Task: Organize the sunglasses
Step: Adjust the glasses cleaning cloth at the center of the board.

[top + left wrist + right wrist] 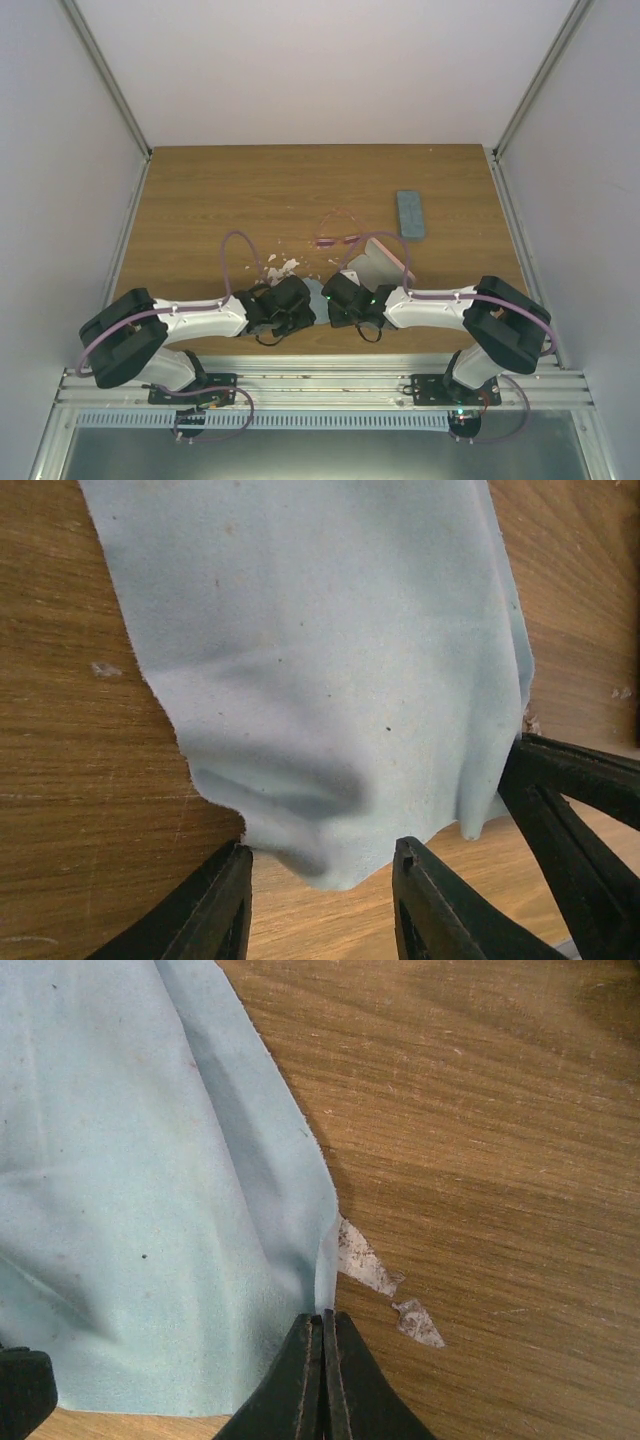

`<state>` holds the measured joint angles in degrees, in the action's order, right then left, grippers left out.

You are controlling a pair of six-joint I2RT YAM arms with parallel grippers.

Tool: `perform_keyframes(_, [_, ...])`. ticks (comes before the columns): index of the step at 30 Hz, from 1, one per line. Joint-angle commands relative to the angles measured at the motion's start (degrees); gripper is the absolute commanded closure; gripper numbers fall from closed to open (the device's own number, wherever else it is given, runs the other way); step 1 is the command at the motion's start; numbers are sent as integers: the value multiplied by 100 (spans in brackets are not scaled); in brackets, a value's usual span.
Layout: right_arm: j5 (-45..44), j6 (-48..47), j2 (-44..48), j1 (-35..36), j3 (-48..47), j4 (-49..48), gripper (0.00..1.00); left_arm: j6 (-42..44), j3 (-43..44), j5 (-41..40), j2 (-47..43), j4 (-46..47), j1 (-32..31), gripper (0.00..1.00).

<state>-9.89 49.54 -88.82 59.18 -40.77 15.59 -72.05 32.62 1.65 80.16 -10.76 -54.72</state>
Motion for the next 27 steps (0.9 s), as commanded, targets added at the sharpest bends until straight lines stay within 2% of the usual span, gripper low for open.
perform_keyframes(1, [47, -26, 31, 20, 111, -68, 99, -376, -266, -217, 172, -315, -12, 59])
perform_keyframes(6, [95, -76, 68, 19, 162, -135, 99, -405, -164, -194, 408, -181, -4, 64])
perform_keyframes(11, [121, -126, 125, 23, 152, -146, 100, -355, -121, -320, 525, -279, -4, 85])
perform_keyframes(13, [127, -125, 148, 21, 134, -137, 100, -325, -88, -413, 502, -371, -4, 98])
perform_keyframes(14, [116, -120, 162, 18, 115, -122, 99, -273, -66, -464, 474, -437, -4, 100])
perform_keyframes(19, [-26, -140, 207, -58, -257, 119, 99, 188, 326, -824, 201, -962, 111, 100])
perform_keyframes(27, [-267, -626, 34, -591, -1610, 656, 99, 1220, 1057, -1086, -646, -1378, 916, 100])
